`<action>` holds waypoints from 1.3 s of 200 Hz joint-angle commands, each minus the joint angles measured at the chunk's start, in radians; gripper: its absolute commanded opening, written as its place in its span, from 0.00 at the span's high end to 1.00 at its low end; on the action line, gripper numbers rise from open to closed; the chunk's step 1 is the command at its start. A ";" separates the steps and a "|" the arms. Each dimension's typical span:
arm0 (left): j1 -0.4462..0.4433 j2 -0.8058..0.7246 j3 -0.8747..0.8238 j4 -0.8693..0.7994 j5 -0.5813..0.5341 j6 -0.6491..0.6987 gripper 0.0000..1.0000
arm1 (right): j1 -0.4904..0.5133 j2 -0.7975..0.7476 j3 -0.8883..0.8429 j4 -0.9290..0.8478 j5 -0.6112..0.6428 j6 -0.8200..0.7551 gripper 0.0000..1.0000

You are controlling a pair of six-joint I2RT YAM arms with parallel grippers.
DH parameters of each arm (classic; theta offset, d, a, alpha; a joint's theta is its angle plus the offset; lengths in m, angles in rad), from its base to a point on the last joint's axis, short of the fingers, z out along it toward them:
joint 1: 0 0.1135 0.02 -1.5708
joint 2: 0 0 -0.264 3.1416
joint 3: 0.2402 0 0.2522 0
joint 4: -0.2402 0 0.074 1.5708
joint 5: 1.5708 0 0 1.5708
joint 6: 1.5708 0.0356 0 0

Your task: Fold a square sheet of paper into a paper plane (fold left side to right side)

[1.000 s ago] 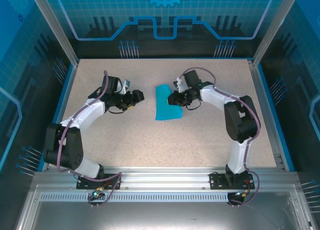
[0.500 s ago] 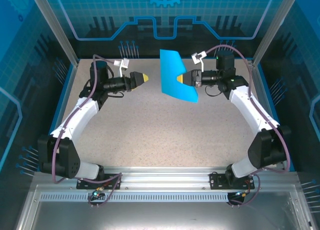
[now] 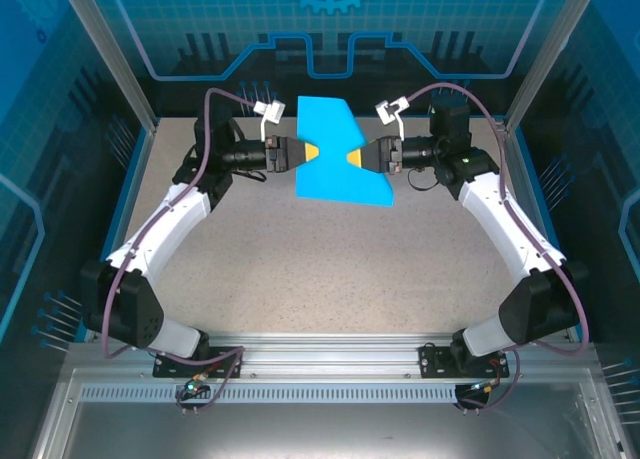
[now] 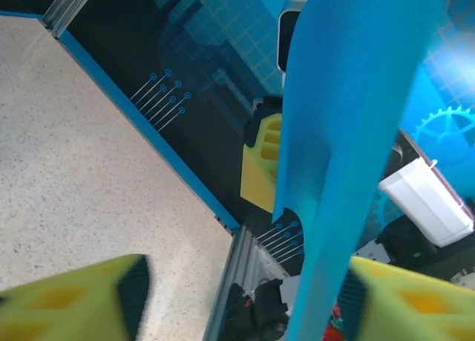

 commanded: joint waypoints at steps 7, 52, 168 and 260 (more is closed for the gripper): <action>0.002 0.002 0.015 -0.058 -0.002 0.046 0.71 | -0.007 0.013 0.041 -0.142 0.072 -0.076 0.56; -0.015 0.036 -0.084 -0.205 -0.079 0.116 0.90 | -0.058 0.020 0.047 -0.416 0.398 -0.191 0.20; -0.024 0.296 -0.255 -0.363 -0.258 0.259 0.90 | 0.063 0.221 -0.249 -0.194 0.566 -0.052 0.30; -0.049 0.314 -0.227 -0.395 -0.236 0.268 0.65 | 0.148 0.490 -0.175 -0.232 0.678 -0.015 0.43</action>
